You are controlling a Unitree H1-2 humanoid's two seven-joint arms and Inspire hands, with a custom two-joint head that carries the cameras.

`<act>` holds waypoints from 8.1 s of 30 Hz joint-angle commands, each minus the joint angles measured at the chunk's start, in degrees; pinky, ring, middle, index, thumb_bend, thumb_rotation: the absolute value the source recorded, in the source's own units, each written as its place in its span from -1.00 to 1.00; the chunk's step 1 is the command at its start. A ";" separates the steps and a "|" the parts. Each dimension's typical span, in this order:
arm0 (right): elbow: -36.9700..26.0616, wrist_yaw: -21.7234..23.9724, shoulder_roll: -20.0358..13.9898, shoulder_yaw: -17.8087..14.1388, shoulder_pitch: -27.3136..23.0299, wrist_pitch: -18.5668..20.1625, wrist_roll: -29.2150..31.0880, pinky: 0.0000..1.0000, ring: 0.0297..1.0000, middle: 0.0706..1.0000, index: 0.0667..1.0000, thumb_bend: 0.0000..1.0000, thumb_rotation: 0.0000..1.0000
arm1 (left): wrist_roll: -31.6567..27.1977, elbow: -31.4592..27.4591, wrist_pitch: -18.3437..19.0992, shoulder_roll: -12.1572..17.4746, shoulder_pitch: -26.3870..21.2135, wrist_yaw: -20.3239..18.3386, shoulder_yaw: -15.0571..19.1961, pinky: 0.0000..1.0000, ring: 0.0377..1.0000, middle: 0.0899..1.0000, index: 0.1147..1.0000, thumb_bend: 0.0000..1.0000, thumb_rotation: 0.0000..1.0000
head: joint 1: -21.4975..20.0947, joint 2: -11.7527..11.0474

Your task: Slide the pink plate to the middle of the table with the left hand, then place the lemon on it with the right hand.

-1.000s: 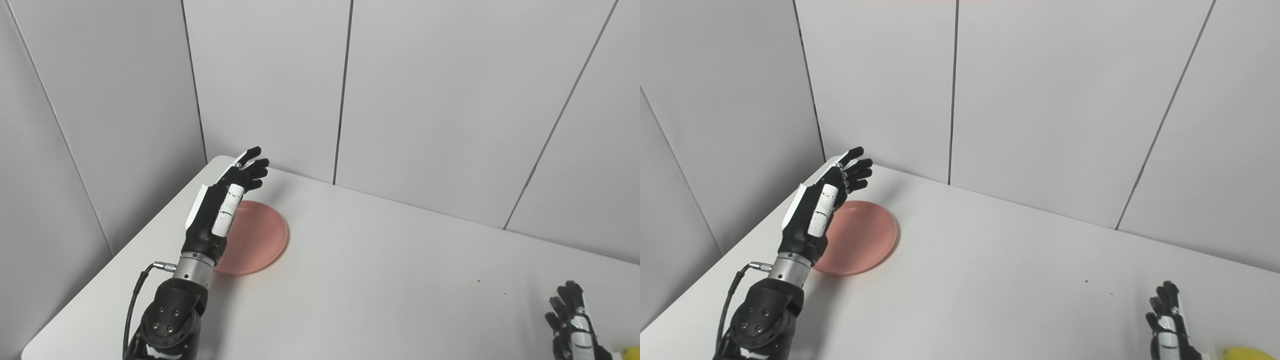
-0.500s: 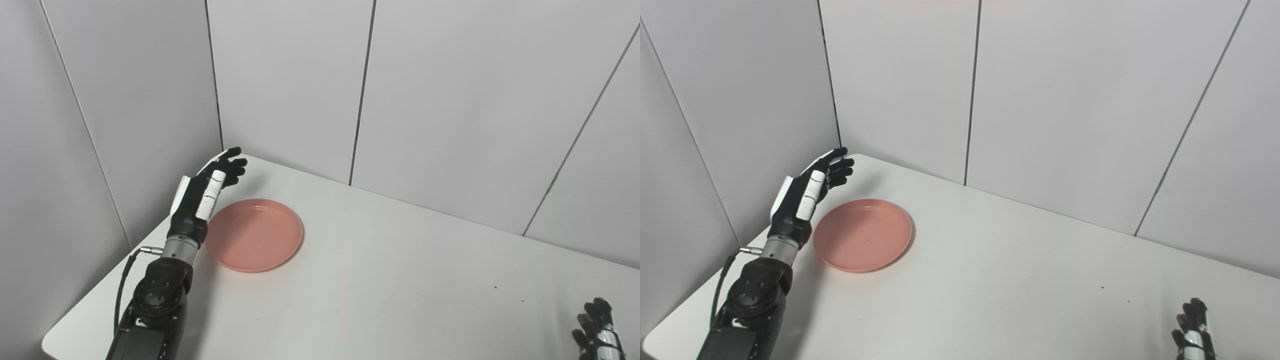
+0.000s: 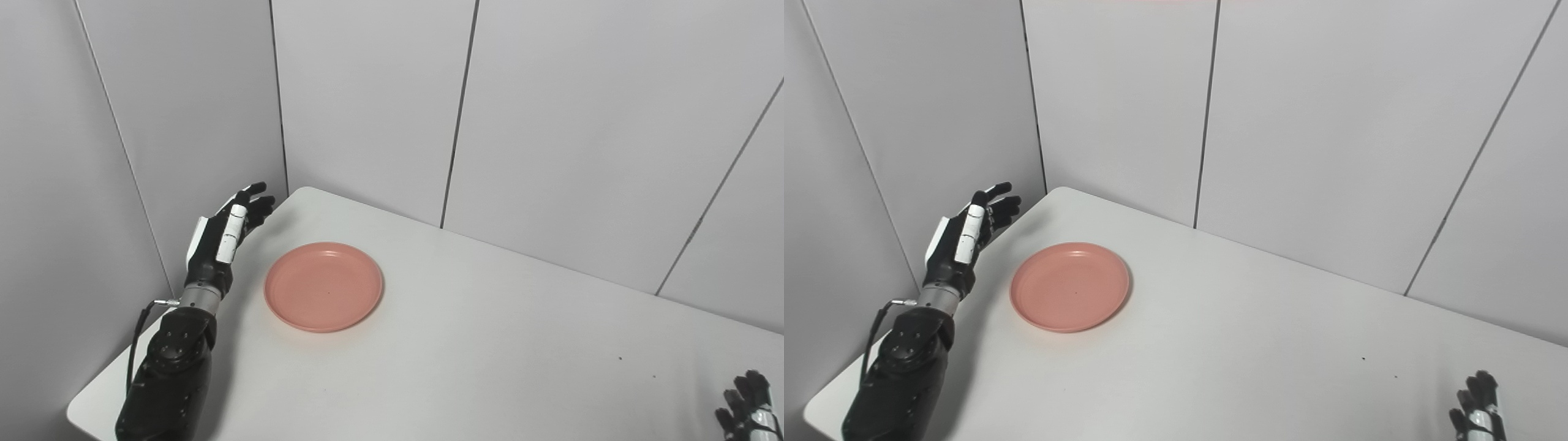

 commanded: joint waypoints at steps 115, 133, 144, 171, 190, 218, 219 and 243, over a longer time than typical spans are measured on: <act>1.92 -3.58 6.74 5.90 -2.64 -1.93 -10.12 1.00 0.94 0.93 0.91 0.35 0.74 | -1.19 1.87 3.03 -24.85 -0.10 -6.64 -22.32 0.77 0.77 0.73 0.72 0.51 1.00 | -46.36 6.67; 0.10 -3.96 6.14 4.75 -1.89 -0.58 -10.42 1.00 0.94 0.90 0.87 0.43 0.76 | 3.19 4.48 -0.86 -29.02 -0.75 -4.99 -25.50 0.80 0.79 0.76 0.73 0.61 1.00 | -45.32 7.96; -0.80 -4.32 5.43 3.29 -1.17 -1.51 -10.43 0.99 0.88 0.85 0.84 0.37 0.73 | 4.86 3.03 -1.79 -30.34 0.56 -4.02 -27.15 0.87 0.83 0.79 0.78 0.56 1.00 | -45.66 8.63; -15.72 -2.45 -7.72 -3.30 -5.04 9.07 -15.28 0.88 0.84 0.81 0.82 0.20 0.42 | 6.91 -0.30 1.89 -32.50 -0.13 -1.78 -28.40 0.92 0.87 0.85 0.87 0.57 1.00 | -35.81 16.72; -18.72 3.30 -20.28 -6.32 -4.41 22.03 -32.57 0.57 0.70 0.70 0.72 0.65 -0.46 | 9.36 -0.28 1.78 -33.69 0.07 0.23 -30.40 0.93 0.86 0.84 0.83 0.54 1.00 | -28.97 16.90; -12.28 6.54 -11.93 -2.97 -5.16 21.62 -50.68 0.35 0.59 0.68 0.68 0.83 -0.70 | 2.75 -3.15 1.39 -27.64 2.40 -5.34 -26.22 0.74 0.79 0.77 0.76 0.62 1.00 | -57.42 10.21; -12.16 6.86 -11.60 -2.90 -5.26 21.82 -51.03 0.35 0.60 0.68 0.68 0.84 -0.71 | 2.58 -2.94 1.17 -27.43 2.39 -5.50 -26.04 0.73 0.78 0.77 0.76 0.63 1.00 | -58.03 10.07; -14.37 6.51 -13.42 -1.89 -6.64 21.19 -55.58 0.50 0.67 0.73 0.74 0.79 -0.64 | 0.19 -0.25 -1.34 -26.14 2.10 -7.80 -24.66 0.66 0.72 0.72 0.68 0.58 1.00 | -59.94 9.27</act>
